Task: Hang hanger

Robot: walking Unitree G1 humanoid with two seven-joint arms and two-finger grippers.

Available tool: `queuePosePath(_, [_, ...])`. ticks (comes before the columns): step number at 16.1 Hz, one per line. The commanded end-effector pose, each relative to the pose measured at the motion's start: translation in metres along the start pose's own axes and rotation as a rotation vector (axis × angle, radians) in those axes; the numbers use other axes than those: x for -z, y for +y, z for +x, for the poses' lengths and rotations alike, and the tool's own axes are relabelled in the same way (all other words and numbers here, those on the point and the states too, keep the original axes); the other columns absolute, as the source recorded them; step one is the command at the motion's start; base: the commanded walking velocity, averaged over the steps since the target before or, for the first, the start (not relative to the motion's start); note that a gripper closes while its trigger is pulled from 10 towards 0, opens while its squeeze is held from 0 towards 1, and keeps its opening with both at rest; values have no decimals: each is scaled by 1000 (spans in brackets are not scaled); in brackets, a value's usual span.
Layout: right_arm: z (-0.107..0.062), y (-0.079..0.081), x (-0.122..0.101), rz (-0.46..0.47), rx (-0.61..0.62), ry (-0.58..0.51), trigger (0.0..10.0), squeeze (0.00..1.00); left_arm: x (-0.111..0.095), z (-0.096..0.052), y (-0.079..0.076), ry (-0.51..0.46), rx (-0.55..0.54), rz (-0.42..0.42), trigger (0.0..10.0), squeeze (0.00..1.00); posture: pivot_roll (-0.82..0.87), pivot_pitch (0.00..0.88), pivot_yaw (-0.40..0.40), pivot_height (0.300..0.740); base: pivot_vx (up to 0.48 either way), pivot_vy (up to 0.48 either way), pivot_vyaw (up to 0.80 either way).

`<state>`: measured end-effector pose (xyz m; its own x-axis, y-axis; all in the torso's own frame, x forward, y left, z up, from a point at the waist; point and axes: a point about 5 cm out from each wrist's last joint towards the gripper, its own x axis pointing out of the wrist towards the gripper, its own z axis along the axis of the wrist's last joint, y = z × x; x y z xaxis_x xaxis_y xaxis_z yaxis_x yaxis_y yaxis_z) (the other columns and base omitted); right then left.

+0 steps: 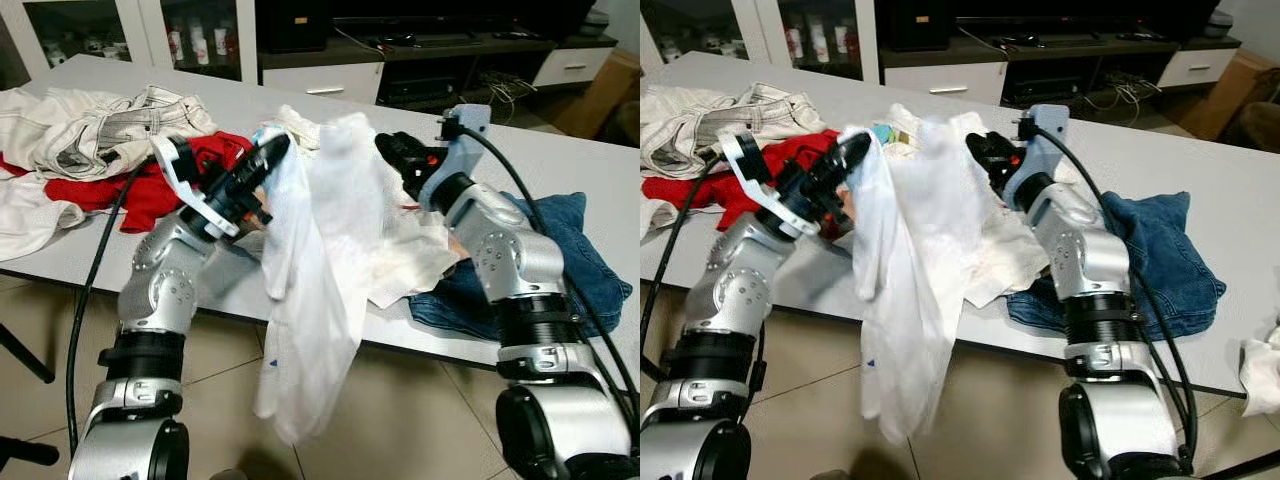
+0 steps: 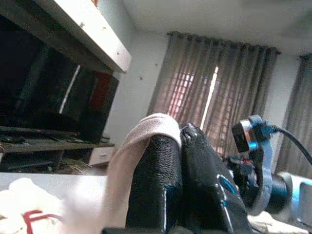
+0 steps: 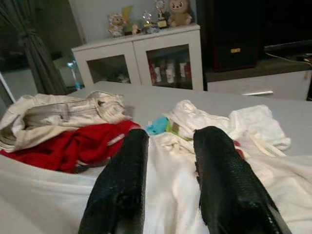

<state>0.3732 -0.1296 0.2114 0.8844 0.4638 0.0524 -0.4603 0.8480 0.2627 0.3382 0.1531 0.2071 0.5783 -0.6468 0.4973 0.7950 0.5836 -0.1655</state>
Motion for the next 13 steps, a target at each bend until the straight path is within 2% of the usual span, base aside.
queuePosePath(1, [-1,-6,-6,-24,33,3,10000,0,-5,7,0,-23,11,-6,0,0,12,0,-67,740,0,0,0])
queuePosePath(2, [-2,-9,-7,-29,40,4,10000,0,-5,6,1,-27,6,-10,0,0,11,0,-66,740,0,0,0])
queuePosePath(3, [-5,-11,-9,-50,40,0,10000,220,-6,6,2,-30,2,-11,0,0,11,0,-65,740,0,0,0])
queuePosePath(4, [-7,-10,-12,-57,15,-12,10000,482,-6,7,2,-31,-1,-10,0,0,11,0,-65,740,0,0,0])
queuePosePath(5, [-10,-4,-13,-54,-58,-18,10000,1000,-6,7,2,-31,-2,-9,0,0,10,0,-64,740,0,0,0])
queuePosePath(6, [-17,11,-10,-65,-217,5,10000,1000,-6,7,2,-31,-4,-8,0,0,10,0,-63,740,0,0,0])
queuePosePath(7, [-28,28,1,-99,-392,73,10000,1000,-7,8,3,-30,-5,-7,0,0,6,0,-60,740,0,0,0])
queuePosePath(9, [-41,44,24,-101,-543,179,10000,1000,-7,8,3,-30,-5,-6,0,0,4,0,-58,740,0,0,0])
queuePosePath(10, [-39,45,39,-76,-521,220,10000,325,-8,10,4,-31,-3,-7,0,0,4,0,-58,740,0,0,0])
queuePosePath(11, [-36,45,51,-47,-496,252,10000,0,-8,11,3,-33,0,-8,0,0,7,0,-57,740,0,0,0])
queuePosePath(13, [-38,53,59,-26,-536,275,10000,0,-8,12,3,-33,5,-8,0,0,7,0,-57,740,0,0,0])
